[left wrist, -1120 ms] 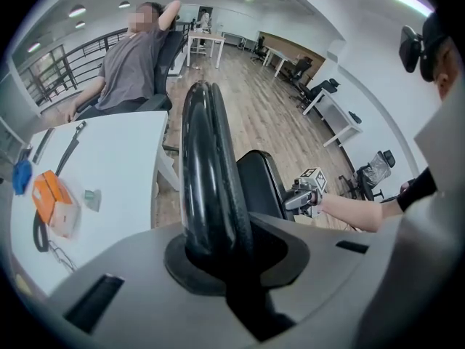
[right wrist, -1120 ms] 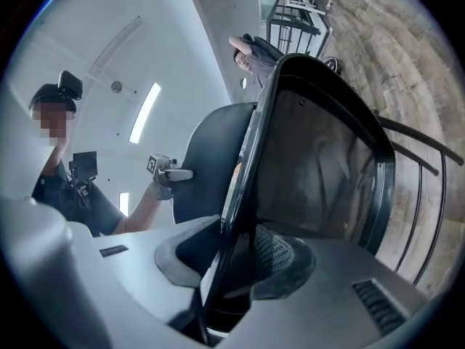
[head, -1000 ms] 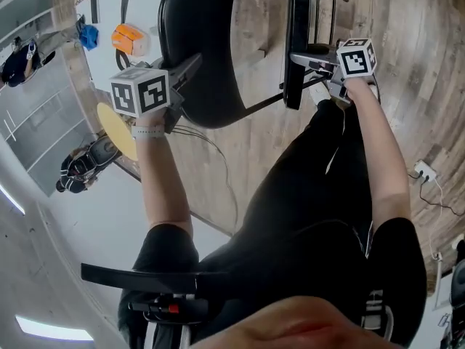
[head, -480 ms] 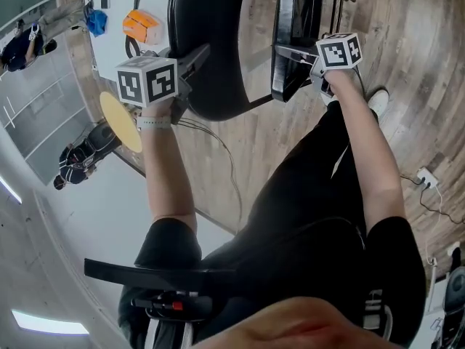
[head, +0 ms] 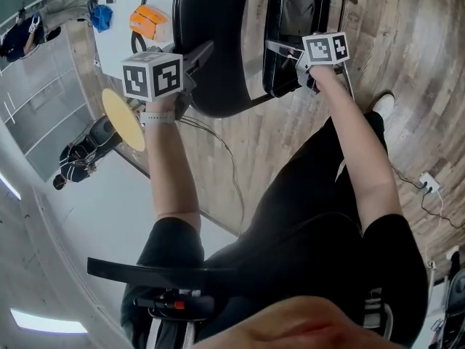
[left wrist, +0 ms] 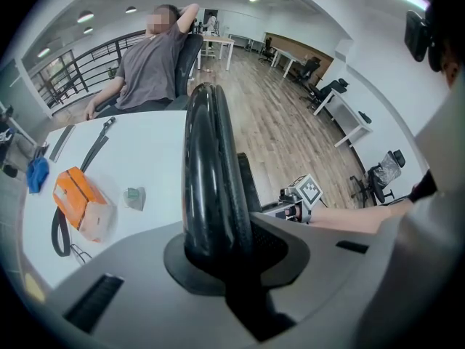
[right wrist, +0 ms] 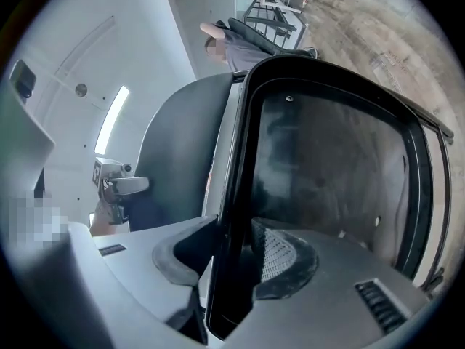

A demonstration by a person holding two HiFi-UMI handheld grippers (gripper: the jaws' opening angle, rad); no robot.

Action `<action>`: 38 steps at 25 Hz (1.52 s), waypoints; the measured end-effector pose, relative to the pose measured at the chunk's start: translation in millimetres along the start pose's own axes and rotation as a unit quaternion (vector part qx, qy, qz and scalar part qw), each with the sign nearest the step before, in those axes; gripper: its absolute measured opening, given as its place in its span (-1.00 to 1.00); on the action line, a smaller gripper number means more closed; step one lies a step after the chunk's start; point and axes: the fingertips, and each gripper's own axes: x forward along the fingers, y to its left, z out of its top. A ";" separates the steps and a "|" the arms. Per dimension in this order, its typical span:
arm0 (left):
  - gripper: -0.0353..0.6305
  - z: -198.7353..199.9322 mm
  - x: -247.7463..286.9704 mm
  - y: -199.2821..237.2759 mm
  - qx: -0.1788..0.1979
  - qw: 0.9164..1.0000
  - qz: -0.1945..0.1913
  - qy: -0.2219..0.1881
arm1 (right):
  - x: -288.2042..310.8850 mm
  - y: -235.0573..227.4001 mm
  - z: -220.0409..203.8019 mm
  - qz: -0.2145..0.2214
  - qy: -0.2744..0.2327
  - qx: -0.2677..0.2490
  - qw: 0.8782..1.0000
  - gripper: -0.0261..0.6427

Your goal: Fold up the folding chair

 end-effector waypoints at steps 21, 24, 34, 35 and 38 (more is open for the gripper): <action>-0.62 -7.0 9.0 17.4 0.015 1.000 -0.005 -0.006 | 11.3 -7.6 -2.5 -0.018 0.003 -0.021 1.000 -0.49; -0.54 -6.4 5.2 18.4 0.021 1.000 -0.002 -0.018 | 4.8 -6.1 -6.2 -0.013 -0.002 -0.029 0.999 -0.49; -0.26 28.1 -101.2 25.6 0.041 0.960 0.117 -0.251 | -87.4 41.3 28.3 -0.083 -0.072 -0.200 0.974 -0.39; -0.26 28.6 -113.2 15.6 0.047 0.950 0.122 -0.282 | -99.7 57.0 30.3 -0.087 -0.073 -0.233 0.966 -0.39; -0.26 20.9 -131.0 -35.6 0.057 0.933 0.092 -0.344 | -135.4 113.1 29.1 -0.099 -0.076 -0.331 0.935 -0.39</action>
